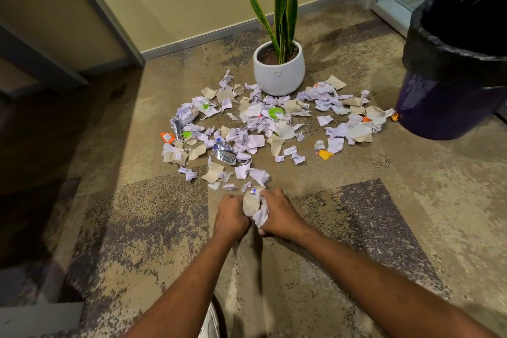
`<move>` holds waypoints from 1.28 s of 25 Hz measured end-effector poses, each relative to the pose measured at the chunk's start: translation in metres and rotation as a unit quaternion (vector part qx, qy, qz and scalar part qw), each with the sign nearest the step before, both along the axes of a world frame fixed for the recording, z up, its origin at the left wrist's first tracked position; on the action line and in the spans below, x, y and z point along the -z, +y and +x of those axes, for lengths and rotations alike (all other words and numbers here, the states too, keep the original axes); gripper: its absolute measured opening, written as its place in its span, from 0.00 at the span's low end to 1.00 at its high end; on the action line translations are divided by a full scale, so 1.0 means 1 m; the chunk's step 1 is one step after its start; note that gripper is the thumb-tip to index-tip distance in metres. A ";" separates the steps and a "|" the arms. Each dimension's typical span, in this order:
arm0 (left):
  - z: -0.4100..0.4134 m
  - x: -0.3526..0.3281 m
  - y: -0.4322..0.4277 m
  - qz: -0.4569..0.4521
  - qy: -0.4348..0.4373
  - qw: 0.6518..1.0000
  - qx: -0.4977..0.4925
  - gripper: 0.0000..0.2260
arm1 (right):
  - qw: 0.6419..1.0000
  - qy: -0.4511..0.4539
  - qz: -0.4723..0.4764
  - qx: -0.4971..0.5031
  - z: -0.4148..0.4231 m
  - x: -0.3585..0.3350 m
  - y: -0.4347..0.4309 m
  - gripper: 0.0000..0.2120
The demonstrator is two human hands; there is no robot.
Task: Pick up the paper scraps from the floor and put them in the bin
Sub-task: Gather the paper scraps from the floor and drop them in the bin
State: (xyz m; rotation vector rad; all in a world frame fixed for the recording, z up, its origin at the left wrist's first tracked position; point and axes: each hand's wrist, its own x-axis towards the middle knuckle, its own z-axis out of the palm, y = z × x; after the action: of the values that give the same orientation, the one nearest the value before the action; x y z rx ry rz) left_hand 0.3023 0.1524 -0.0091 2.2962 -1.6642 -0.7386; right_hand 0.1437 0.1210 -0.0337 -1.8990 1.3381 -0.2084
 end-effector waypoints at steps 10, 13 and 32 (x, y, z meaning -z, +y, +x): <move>-0.037 -0.010 0.004 -0.014 0.225 0.958 -0.179 0.08 | 0.956 -0.192 0.167 0.145 -0.010 -0.003 -0.008 0.30; -0.048 -0.017 -0.008 -0.003 0.263 0.948 -0.180 0.13 | 0.936 -0.236 0.185 0.185 -0.029 -0.009 -0.019 0.30; -0.232 -0.187 -0.176 -0.152 0.346 0.923 0.065 0.20 | 0.884 -0.333 -0.139 0.296 -0.229 -0.201 -0.131 0.27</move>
State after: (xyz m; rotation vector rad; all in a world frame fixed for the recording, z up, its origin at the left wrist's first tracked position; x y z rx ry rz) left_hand 0.0703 -0.0235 0.1783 1.4699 -1.4557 -1.0703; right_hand -0.0858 -0.0101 0.1673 -1.3512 1.3835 -1.2987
